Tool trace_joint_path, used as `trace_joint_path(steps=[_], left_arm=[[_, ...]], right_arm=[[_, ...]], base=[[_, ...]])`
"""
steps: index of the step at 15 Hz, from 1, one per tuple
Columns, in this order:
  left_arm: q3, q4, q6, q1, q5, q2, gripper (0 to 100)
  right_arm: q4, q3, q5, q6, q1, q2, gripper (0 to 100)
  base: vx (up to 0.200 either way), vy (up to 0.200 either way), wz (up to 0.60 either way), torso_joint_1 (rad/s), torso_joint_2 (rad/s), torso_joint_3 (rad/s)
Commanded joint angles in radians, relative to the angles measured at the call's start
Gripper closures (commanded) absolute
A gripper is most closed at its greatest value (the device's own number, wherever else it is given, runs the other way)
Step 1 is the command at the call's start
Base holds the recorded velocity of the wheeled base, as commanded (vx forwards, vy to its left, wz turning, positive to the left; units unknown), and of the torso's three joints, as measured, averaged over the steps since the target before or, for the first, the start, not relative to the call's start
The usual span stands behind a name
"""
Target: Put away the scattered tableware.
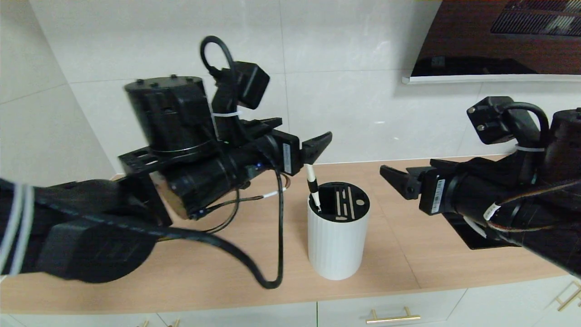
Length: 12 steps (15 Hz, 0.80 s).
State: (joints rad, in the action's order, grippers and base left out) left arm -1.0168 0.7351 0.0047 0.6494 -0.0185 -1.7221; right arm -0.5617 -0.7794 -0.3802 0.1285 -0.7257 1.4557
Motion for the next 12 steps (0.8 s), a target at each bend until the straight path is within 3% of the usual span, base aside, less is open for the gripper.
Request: trace_joint_path(steps=[1, 2, 3, 4, 6, 8, 10, 12], left_arm=[[0.262, 0.067, 0.000, -0.073, -0.021, 0.338, 0], [0.351, 0.064, 0.000, -0.112, -0.021, 0.464, 0], [0.380, 0.059, 0.000, -0.126, -0.021, 0.510, 0], [0.478, 0.001, 0.000, -0.209, -0.021, 0.699, 0], [0.540, -0.164, -0.005, -0.307, -0.017, 0.931, 0], [0.546, -0.457, -0.012, -0.323, -0.015, 1.198, 0], [0.517, -0.717, -0.018, -0.327, -0.020, 1.395, 0], [0.531, -0.806, -0.035, -0.398, -0.011, 1.490, 0]], right_arm=[[0.000, 0.057, -0.011, -0.004, 0.080, -0.067, 0], [0.000, 0.115, -0.032, -0.004, 0.106, -0.133, 0], [0.000, 0.140, -0.042, -0.004, 0.117, -0.164, 0], [0.003, 0.239, -0.048, -0.004, 0.212, -0.325, 0], [0.016, 0.304, 0.015, -0.003, 0.359, -0.515, 0], [0.089, 0.353, 0.099, -0.007, 0.468, -0.698, 0], [0.296, 0.356, 0.109, -0.070, 0.474, -0.910, 0], [0.459, 0.318, 0.106, -0.142, 0.479, -1.071, 0]], base=[[0.000, 0.000, 0.00, 0.000, 0.00, 0.000], [0.000, 0.000, 0.00, 0.000, 0.00, 0.000], [0.000, 0.000, 0.00, 0.000, 0.00, 0.000], [0.000, 0.000, 0.00, 0.000, 0.00, 0.000], [0.000, 0.000, 0.00, 0.000, 0.00, 0.000], [0.000, 0.000, 0.00, 0.000, 0.00, 0.000], [0.000, 0.000, 0.00, 0.000, 0.00, 0.000], [0.000, 0.000, 0.00, 0.000, 0.00, 0.000]])
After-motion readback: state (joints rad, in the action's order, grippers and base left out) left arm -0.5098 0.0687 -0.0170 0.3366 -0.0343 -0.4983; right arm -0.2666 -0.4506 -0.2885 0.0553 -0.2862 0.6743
